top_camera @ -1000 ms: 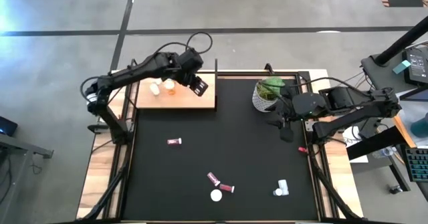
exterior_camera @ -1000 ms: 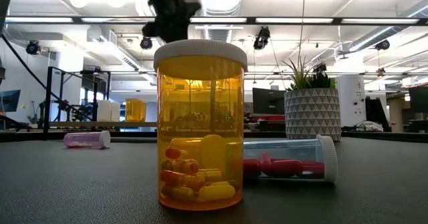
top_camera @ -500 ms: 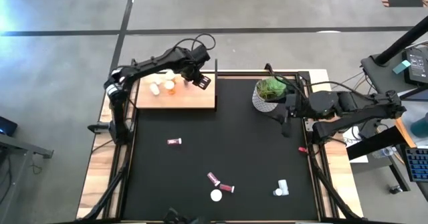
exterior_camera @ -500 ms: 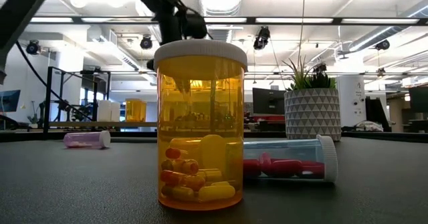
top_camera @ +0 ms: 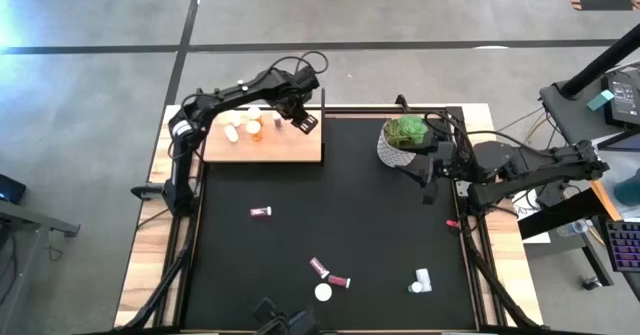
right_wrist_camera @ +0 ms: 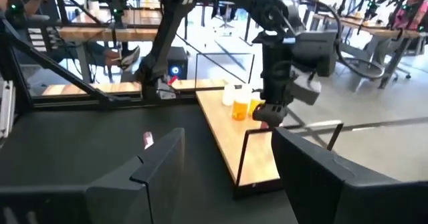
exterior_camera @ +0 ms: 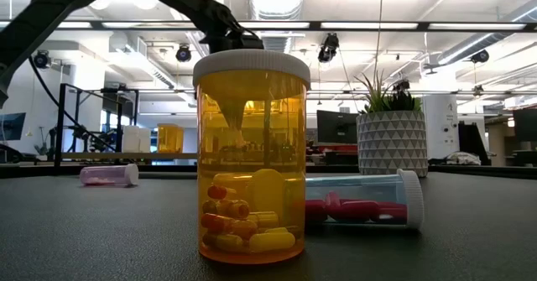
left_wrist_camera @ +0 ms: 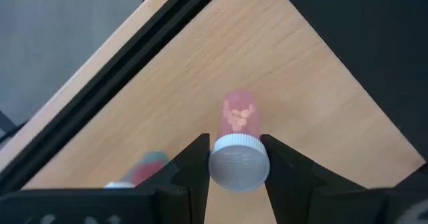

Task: Pick and place medicine bottles onto shelf by color
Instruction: Put the top right pink pill bottle on the shelf

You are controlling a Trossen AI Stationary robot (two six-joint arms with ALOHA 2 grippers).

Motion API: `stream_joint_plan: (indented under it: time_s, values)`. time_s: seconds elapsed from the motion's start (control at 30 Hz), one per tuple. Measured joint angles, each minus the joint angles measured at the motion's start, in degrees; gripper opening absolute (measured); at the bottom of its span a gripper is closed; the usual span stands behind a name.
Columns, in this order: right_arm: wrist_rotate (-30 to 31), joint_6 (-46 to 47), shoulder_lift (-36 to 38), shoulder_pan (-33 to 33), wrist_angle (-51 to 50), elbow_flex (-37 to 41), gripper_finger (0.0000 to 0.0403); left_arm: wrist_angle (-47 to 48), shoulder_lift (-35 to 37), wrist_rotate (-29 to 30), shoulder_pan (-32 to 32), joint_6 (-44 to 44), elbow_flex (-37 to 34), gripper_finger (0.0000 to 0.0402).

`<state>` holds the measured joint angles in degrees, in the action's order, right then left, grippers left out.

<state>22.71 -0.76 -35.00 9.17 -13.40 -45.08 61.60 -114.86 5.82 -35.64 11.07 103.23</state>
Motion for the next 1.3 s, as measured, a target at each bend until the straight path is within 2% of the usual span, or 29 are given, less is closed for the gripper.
stream_joint_plan:
  time_s: [0.17,0.57,0.9,1.1,1.3]
  values:
    - [-0.1,3.9,-0.2,0.0,-0.1,1.0,0.0217,0.5,-0.1,-0.1,-0.3,-2.6,0.3,0.0102]
    - [-0.1,3.8,-4.9,0.0,0.0,1.0,0.0217,3.1,-0.1,-2.0,-0.6,-6.1,0.3,0.0102]
    - [1.2,4.1,-9.2,0.0,1.3,1.0,0.0217,8.9,-0.1,-2.8,-0.3,-10.1,0.3,0.0102]
    - [3.6,0.8,-8.4,-0.1,1.7,0.7,0.0217,9.6,-0.1,-2.8,0.0,-10.1,0.3,0.0102]
    - [4.5,-4.4,-6.6,-0.1,1.8,0.7,0.0217,15.7,-0.1,-2.9,1.4,-10.0,0.3,0.0102]
